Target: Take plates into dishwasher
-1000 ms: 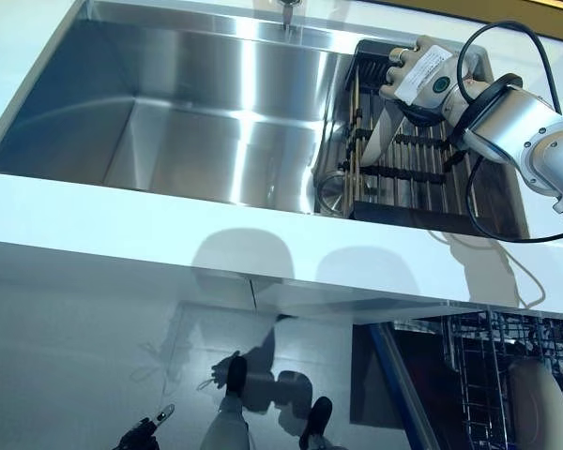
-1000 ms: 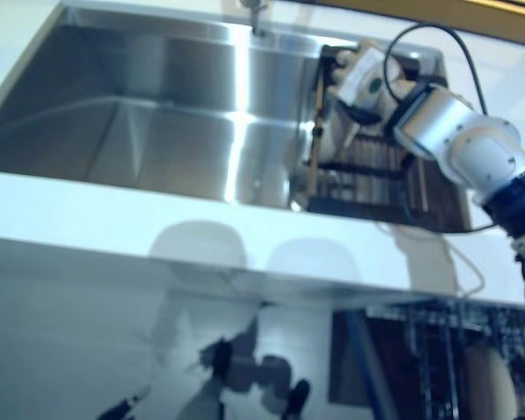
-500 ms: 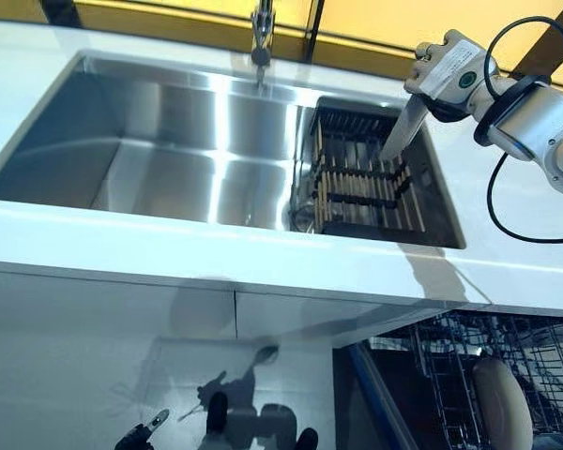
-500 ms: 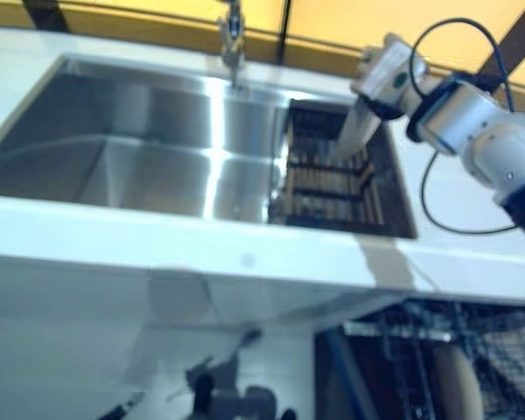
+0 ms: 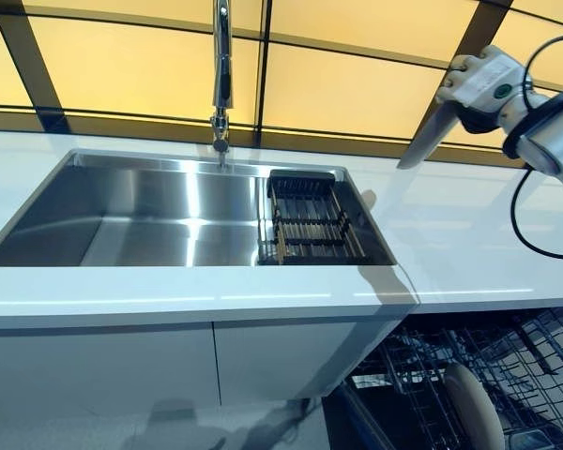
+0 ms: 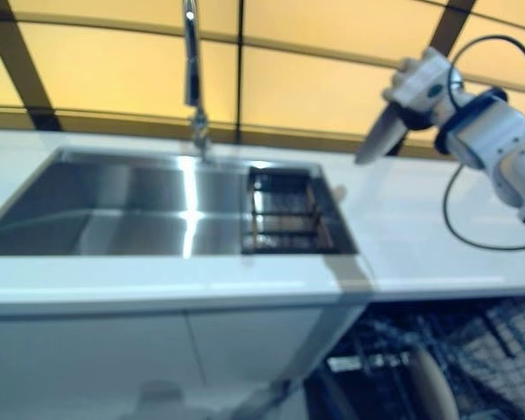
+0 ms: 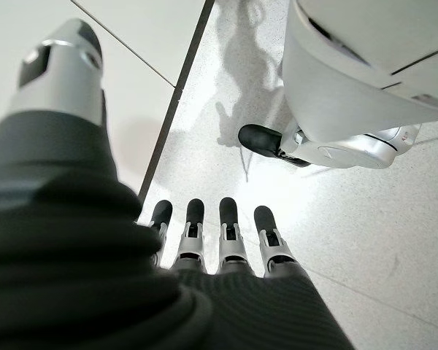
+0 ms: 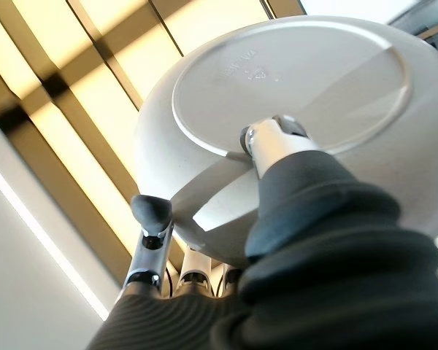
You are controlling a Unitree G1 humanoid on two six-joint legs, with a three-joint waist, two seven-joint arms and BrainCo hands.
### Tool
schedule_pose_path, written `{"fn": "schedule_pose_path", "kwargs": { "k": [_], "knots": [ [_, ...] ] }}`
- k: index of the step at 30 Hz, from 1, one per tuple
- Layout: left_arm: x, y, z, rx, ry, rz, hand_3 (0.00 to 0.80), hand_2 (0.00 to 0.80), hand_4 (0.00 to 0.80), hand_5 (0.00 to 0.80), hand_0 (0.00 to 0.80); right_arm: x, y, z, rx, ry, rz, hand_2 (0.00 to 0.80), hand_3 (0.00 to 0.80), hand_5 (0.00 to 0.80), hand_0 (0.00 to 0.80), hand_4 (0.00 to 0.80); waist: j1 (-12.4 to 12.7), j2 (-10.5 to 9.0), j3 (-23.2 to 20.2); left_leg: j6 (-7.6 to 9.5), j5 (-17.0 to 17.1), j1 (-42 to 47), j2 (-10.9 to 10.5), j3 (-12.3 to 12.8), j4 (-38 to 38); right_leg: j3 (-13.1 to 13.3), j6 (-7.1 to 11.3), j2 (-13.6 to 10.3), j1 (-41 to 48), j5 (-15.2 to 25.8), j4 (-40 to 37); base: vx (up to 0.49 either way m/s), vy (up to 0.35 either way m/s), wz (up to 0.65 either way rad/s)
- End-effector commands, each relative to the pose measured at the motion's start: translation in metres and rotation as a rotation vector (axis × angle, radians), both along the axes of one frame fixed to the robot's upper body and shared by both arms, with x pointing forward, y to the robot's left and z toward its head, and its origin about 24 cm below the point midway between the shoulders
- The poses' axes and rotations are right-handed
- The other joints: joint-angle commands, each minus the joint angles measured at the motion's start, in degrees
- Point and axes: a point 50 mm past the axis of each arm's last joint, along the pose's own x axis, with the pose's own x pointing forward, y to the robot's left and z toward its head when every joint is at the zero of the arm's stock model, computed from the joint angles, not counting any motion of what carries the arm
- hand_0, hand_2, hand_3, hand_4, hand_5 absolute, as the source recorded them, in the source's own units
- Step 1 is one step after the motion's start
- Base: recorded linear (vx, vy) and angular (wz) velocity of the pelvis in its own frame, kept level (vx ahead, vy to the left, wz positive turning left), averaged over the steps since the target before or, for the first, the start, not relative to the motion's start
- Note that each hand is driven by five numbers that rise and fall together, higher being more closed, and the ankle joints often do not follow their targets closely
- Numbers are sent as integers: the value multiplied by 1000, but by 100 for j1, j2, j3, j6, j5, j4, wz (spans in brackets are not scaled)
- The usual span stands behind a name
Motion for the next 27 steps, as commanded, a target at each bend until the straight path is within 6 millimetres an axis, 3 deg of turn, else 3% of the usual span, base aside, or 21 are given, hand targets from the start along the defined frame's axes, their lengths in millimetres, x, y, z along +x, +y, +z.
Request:
{"fn": "schedule_pose_path", "kwargs": {
  "k": [1,3,6,9,12,14,18,20,27],
  "knots": [
    [-1,15,4,44,13,-21,0,0,0,0,0,-26,-43,45,136,-199,-161,800,800,800,800,800,26,-196,-139,169,-554,354,-280,-98,-13,38,428,147,105,255,7,13,26,-5],
    [-2,16,4,42,20,-28,0,0,0,0,0,-34,-62,46,200,-199,-227,800,800,800,800,800,-67,-174,-214,176,-577,400,-283,-36,-13,119,432,166,105,261,7,18,19,-12],
    [-3,17,4,41,25,-27,0,0,0,0,0,-39,-75,44,244,-189,-269,800,800,800,800,800,-142,-156,-261,175,-590,429,-272,34,-13,177,432,175,97,269,7,20,14,-17],
    [-5,18,4,39,31,-31,0,0,0,0,0,-49,-103,35,349,-165,-350,800,800,800,800,800,-268,-118,-318,179,-622,505,-252,151,-13,276,443,193,103,291,7,43,-9,-17],
    [-4,20,5,40,28,-32,0,0,0,0,0,-55,-117,29,416,-164,-394,800,800,800,800,800,-311,-118,-326,178,-637,546,-231,205,-13,321,447,199,113,299,7,33,-21,-20],
    [-6,17,3,31,24,-31,0,0,0,0,0,-67,-145,17,560,-168,-476,800,800,800,800,800,-427,-46,-353,175,-656,579,-195,288,-13,371,452,204,115,302,7,33,-40,-16],
    [-5,19,4,33,25,-32,0,0,0,0,0,-79,-171,-2,750,-153,-539,800,800,800,800,800,-500,-45,-362,175,-658,593,-174,351,-13,408,451,206,105,312,7,14,-23,-13],
    [-6,21,5,31,28,-26,0,0,0,0,0,-87,-188,-20,935,-125,-575,800,800,800,800,800,-568,-20,-350,171,-656,609,-160,385,-13,437,437,201,100,325,7,11,-20,-16],
    [-7,26,7,43,33,-23,0,0,0,0,0,-106,-214,-67,1180,-55,-638,800,800,800,800,800,-638,-52,-312,170,-665,636,-132,458,-13,471,411,226,100,335,7,4,-15,-4]
  ]
}}
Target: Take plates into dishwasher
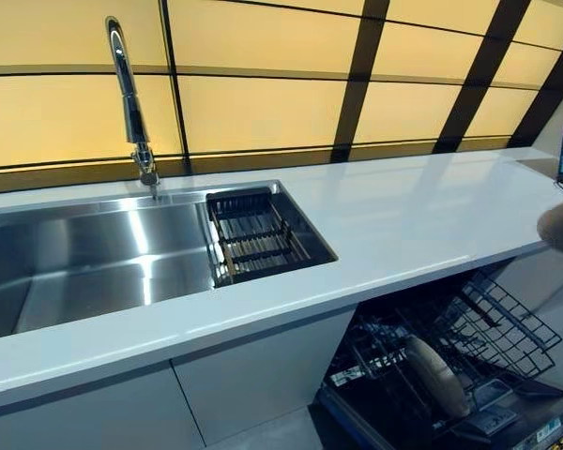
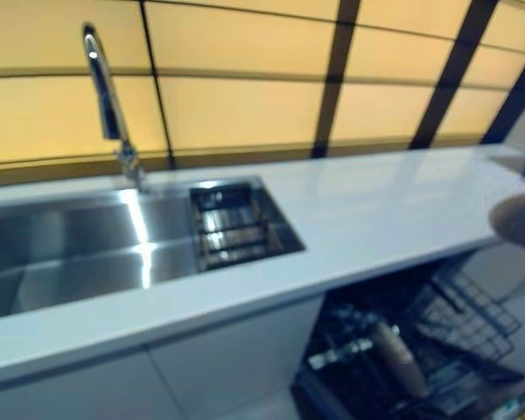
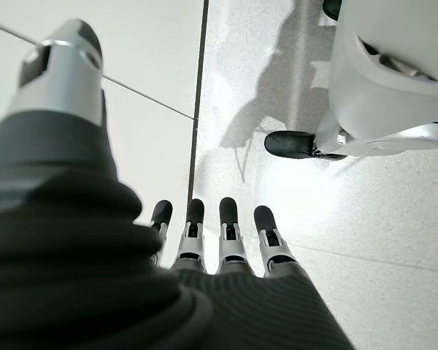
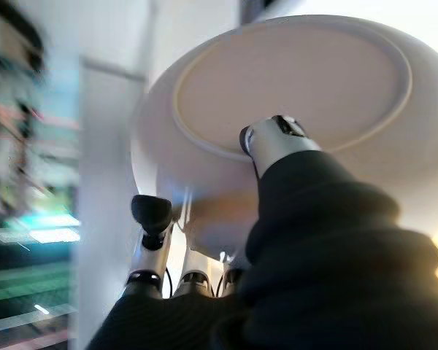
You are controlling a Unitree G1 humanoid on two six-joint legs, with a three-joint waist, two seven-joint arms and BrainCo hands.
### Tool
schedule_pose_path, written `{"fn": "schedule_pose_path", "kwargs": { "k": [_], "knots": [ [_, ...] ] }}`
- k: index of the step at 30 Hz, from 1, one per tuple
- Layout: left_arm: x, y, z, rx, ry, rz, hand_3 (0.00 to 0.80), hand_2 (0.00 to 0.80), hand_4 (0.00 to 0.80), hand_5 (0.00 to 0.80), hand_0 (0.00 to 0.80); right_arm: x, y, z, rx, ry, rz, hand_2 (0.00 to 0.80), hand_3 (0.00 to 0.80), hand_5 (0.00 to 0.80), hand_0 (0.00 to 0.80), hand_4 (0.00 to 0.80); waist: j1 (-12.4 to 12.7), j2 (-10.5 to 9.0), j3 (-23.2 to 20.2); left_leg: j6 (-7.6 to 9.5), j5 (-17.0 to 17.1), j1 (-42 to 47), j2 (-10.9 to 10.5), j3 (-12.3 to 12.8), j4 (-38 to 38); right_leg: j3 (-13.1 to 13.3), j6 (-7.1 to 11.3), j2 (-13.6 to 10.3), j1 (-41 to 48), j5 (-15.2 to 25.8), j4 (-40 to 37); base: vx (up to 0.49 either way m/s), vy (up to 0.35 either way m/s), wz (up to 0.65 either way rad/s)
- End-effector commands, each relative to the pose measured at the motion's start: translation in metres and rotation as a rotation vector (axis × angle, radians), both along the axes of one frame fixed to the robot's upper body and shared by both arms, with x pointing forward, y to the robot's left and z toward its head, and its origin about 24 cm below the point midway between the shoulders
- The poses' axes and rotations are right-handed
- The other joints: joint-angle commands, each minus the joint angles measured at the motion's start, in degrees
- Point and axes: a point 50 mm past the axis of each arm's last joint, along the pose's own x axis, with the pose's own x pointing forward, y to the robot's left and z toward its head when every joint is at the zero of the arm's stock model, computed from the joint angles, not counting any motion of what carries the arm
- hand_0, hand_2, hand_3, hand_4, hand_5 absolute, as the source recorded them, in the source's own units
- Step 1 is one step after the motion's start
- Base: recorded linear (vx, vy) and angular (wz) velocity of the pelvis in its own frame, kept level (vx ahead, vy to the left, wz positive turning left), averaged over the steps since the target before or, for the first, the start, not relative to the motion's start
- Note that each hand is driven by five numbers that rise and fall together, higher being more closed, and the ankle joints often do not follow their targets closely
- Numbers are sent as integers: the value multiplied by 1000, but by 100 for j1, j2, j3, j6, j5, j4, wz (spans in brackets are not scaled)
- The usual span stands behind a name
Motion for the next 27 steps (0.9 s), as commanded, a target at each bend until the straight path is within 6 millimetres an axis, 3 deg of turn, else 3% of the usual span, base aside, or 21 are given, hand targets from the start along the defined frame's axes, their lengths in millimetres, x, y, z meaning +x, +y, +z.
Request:
{"fn": "schedule_pose_path", "kwargs": {
  "k": [1,6,14,17,23,27],
  "knots": [
    [5,22,8,63,1,3,0,0,0,0,0,-8,-4,23,64,-156,-12,800,800,800,800,800,156,-332,12,166,-444,292,-184,-178,-10,-170,405,184,127,275,-4,-5,-27,-14],
    [6,26,10,73,1,-3,0,0,0,0,0,-21,-15,-6,211,-127,-39,800,800,800,800,800,94,-347,57,169,-442,290,-160,-115,-10,-156,396,209,108,285,-4,-9,-32,-9],
    [10,29,12,77,8,-25,0,0,0,0,0,-26,-12,-64,509,-95,-64,800,800,800,800,800,37,-351,136,164,-420,300,-114,-80,-10,-141,380,226,92,294,13,-1,-38,-2],
    [10,28,12,70,4,-21,0,0,0,0,0,-20,3,-90,647,-75,-13,800,800,800,800,800,-30,-311,169,161,-412,318,-101,-42,-10,-116,367,229,82,292,18,9,-17,-8],
    [11,28,11,73,-2,-11,0,0,0,0,0,-12,25,-125,750,-50,50,800,800,800,800,800,-87,-260,244,161,-405,305,-88,-5,-10,-91,358,233,61,281,18,-5,-9,-6],
    [10,27,11,69,-7,-2,0,0,0,0,0,-10,36,-138,778,-33,72,800,800,800,800,800,-105,-231,273,161,-402,307,-92,2,-10,-84,348,229,59,269,20,0,0,0]
  ]
}}
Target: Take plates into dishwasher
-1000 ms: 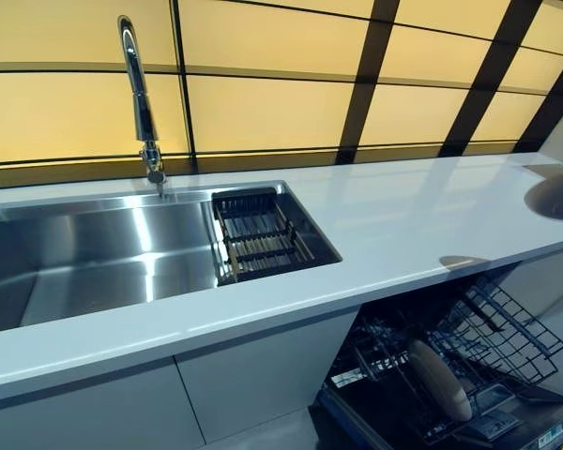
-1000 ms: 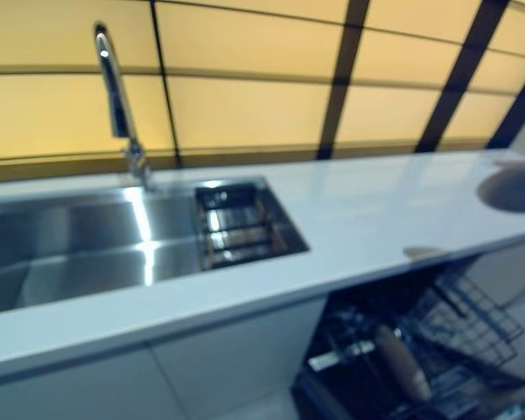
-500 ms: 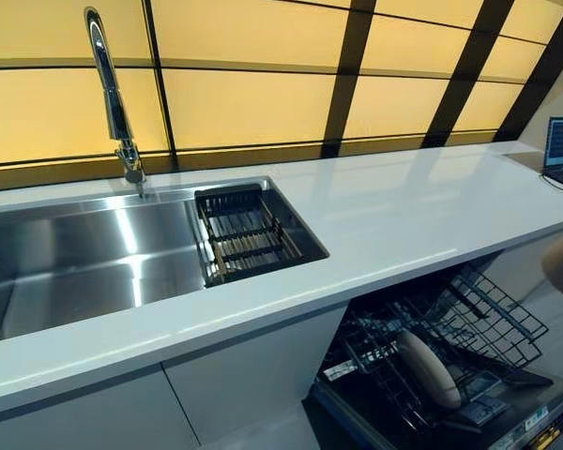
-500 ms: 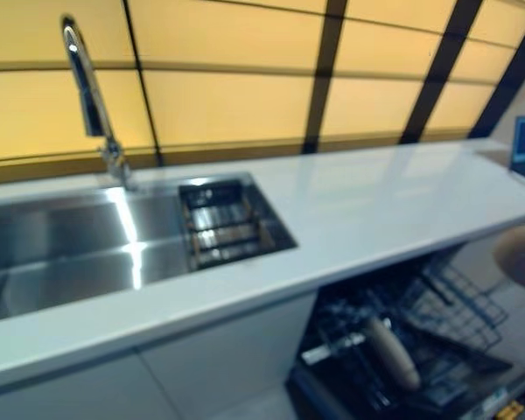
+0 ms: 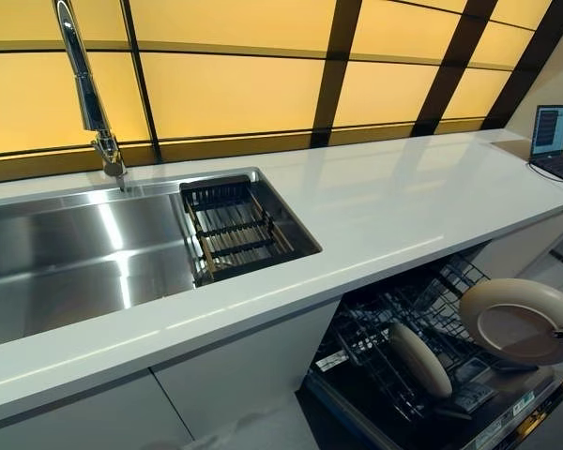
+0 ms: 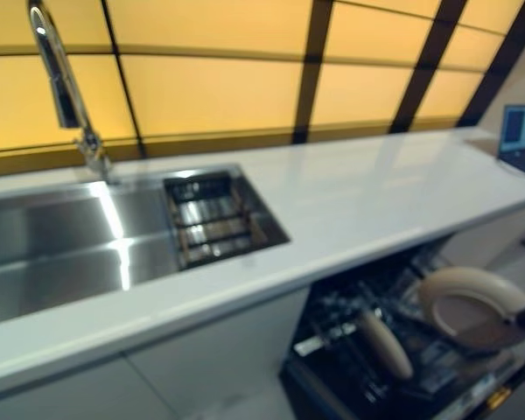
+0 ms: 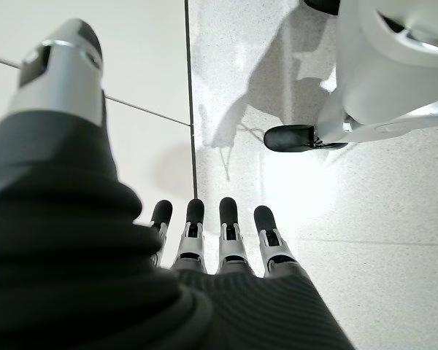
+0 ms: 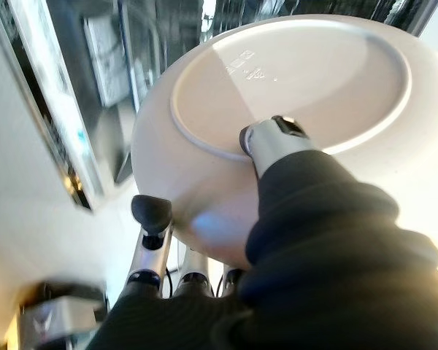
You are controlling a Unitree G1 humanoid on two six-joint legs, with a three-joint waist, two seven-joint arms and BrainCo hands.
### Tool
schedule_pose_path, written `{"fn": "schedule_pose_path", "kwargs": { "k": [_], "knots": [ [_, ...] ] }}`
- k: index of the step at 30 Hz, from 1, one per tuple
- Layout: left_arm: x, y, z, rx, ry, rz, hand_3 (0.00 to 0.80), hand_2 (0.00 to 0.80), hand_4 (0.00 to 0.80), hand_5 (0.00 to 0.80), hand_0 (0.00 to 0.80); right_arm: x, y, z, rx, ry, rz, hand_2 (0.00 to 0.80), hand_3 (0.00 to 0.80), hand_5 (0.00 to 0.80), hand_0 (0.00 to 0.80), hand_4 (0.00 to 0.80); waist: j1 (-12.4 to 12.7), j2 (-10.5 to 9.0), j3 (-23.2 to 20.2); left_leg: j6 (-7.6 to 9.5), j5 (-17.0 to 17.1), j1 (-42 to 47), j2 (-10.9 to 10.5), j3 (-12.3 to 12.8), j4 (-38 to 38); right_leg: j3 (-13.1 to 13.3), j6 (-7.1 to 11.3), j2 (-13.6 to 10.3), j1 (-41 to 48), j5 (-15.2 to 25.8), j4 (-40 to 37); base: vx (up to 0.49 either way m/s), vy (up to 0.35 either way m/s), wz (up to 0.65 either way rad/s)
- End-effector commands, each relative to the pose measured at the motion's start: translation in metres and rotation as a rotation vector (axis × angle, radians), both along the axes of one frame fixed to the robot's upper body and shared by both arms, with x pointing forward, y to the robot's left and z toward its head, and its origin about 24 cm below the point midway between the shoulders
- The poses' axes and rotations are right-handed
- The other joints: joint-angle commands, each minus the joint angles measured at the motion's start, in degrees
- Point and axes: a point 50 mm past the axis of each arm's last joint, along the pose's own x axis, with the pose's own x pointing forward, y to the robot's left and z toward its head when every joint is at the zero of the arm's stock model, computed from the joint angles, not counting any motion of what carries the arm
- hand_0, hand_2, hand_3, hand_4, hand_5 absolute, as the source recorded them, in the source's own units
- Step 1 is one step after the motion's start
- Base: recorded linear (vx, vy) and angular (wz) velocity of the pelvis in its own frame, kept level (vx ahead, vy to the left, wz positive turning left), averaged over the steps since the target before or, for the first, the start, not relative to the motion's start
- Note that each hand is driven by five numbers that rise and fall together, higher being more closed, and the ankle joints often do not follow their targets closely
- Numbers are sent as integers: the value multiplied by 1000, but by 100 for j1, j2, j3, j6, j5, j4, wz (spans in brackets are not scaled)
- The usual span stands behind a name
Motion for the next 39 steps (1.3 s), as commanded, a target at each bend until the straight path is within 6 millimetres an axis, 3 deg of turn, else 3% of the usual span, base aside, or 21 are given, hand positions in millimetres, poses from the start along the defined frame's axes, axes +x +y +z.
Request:
{"fn": "schedule_pose_path", "kwargs": {
  "k": [1,7,23,31,39],
  "knots": [
    [1,11,4,31,-5,25,0,0,0,0,0,11,5,19,-32,-85,24,800,800,800,800,800,81,-112,-50,212,-320,151,-144,-237,-12,-204,362,174,61,246,29,0,0,0],
    [-2,8,2,24,-7,37,0,0,0,0,0,10,23,4,24,-79,83,800,800,800,800,800,38,-52,-10,209,-322,163,-166,-221,-12,-210,352,158,55,231,36,0,0,0],
    [-4,2,-1,8,-23,48,0,0,0,0,0,13,61,-4,94,-91,224,800,800,800,800,800,-46,-18,64,217,-321,177,-171,-156,-12,-176,345,173,30,216,61,0,0,0],
    [-1,0,-1,6,-33,45,0,0,0,0,0,17,63,-5,67,-94,206,800,800,800,800,800,-17,-3,82,217,-319,166,-162,-162,-12,-187,345,176,30,210,56,0,0,0],
    [-2,3,0,16,-35,53,0,0,0,0,0,19,51,6,1,-115,149,800,800,800,800,800,17,1,96,212,-314,140,-191,-189,-12,-219,339,163,29,201,52,0,0,0]
  ]
}}
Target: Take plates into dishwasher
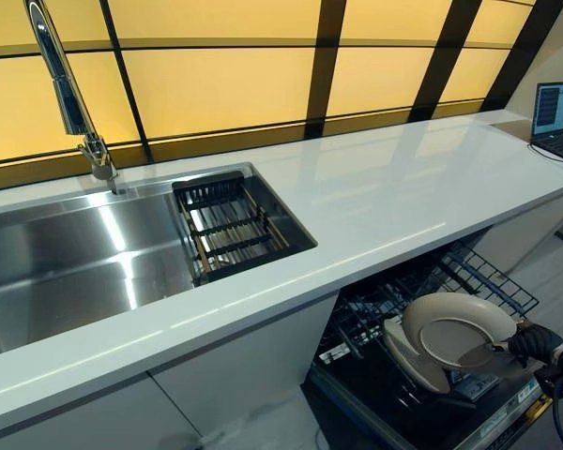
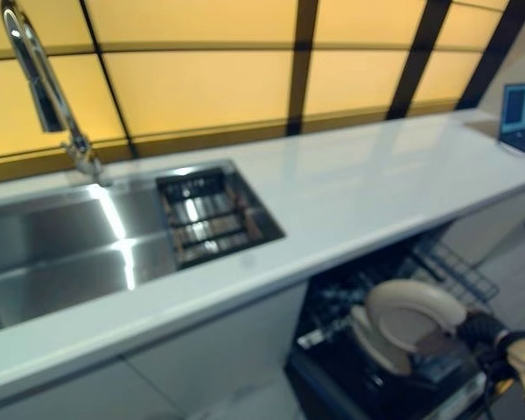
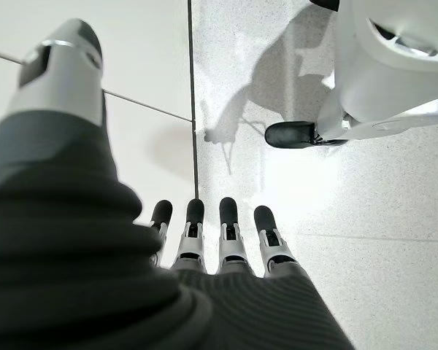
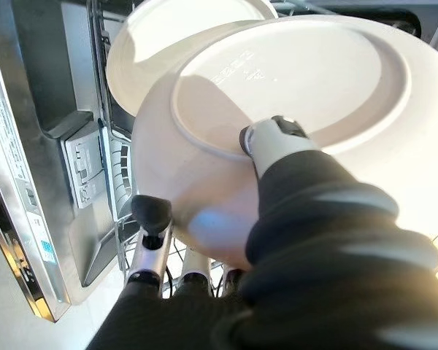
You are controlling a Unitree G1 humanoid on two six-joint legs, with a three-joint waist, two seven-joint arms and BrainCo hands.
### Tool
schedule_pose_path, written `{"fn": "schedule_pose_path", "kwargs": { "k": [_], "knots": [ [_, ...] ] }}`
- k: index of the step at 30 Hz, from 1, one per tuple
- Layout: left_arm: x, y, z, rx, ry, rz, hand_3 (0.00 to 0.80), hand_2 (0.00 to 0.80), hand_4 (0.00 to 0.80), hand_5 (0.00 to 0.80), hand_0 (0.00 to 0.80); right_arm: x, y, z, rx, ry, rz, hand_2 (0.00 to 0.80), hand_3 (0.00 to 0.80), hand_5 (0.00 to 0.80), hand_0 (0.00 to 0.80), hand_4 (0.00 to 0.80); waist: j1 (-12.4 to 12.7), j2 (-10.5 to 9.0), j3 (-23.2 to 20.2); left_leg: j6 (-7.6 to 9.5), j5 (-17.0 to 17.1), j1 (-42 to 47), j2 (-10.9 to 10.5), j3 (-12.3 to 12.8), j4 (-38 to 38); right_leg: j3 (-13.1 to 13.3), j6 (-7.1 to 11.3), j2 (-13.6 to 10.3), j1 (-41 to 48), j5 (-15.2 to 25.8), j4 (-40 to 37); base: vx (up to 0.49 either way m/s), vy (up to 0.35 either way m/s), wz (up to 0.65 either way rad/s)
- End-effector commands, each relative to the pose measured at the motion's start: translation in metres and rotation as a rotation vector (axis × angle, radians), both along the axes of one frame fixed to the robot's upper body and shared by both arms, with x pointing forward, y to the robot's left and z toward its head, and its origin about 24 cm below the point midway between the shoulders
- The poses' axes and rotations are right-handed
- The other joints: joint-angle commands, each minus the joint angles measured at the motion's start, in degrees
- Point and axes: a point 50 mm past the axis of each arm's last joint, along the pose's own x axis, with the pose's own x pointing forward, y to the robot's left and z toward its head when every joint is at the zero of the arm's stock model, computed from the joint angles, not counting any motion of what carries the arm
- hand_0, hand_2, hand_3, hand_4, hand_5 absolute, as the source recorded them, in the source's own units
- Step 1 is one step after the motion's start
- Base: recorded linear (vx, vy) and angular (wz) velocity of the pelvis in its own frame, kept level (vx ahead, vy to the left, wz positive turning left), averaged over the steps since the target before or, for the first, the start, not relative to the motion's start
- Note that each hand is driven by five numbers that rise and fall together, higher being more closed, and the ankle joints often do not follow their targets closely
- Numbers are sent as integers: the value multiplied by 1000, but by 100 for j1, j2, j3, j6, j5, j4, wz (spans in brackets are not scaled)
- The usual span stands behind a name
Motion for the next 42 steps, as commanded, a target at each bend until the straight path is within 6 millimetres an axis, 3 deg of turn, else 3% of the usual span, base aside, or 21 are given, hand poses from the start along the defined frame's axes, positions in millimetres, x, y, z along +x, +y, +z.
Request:
{"fn": "schedule_pose_path", "kwargs": {
  "k": [1,9,16,20,27,33,42],
  "knots": [
    [2,12,4,41,-17,36,0,0,0,0,0,19,-2,30,-75,-113,-3,800,800,800,800,800,108,-225,-41,210,-314,129,-195,-197,-13,-226,320,164,20,215,57,0,0,0],
    [4,13,5,38,-21,32,0,0,0,0,0,18,-11,36,-96,-138,-48,800,800,800,800,800,111,-258,-60,203,-319,148,-182,-184,-13,-226,334,169,36,217,60,0,0,0],
    [8,6,3,22,-33,27,0,0,0,0,0,28,1,30,-79,-219,-86,800,800,800,800,800,144,-225,-58,216,-320,145,-189,-202,-13,-203,330,174,35,210,59,0,0,0],
    [8,-3,0,7,-37,34,0,0,0,0,0,35,18,17,-51,-282,-112,800,800,800,800,800,174,-158,-27,229,-324,129,-197,-225,-13,-192,321,163,27,195,61,-11,32,0],
    [7,-15,-4,-16,-36,35,0,0,0,0,0,35,47,-21,-30,-237,-74,800,800,800,800,800,232,-38,37,261,-324,112,-229,-266,-13,-182,302,135,23,181,67,-13,44,0],
    [9,-22,-5,-33,-45,24,0,0,0,0,0,37,60,-41,-122,-143,-27,800,800,800,800,800,298,-5,46,261,-316,108,-252,-297,-13,-231,297,114,49,180,61,-2,5,0],
    [15,-28,-6,-45,-43,-5,0,0,0,0,0,48,62,-47,-397,-41,2,800,800,800,800,800,463,13,38,282,-305,87,-283,-386,-13,-315,291,88,85,180,62,0,0,0]
  ]
}}
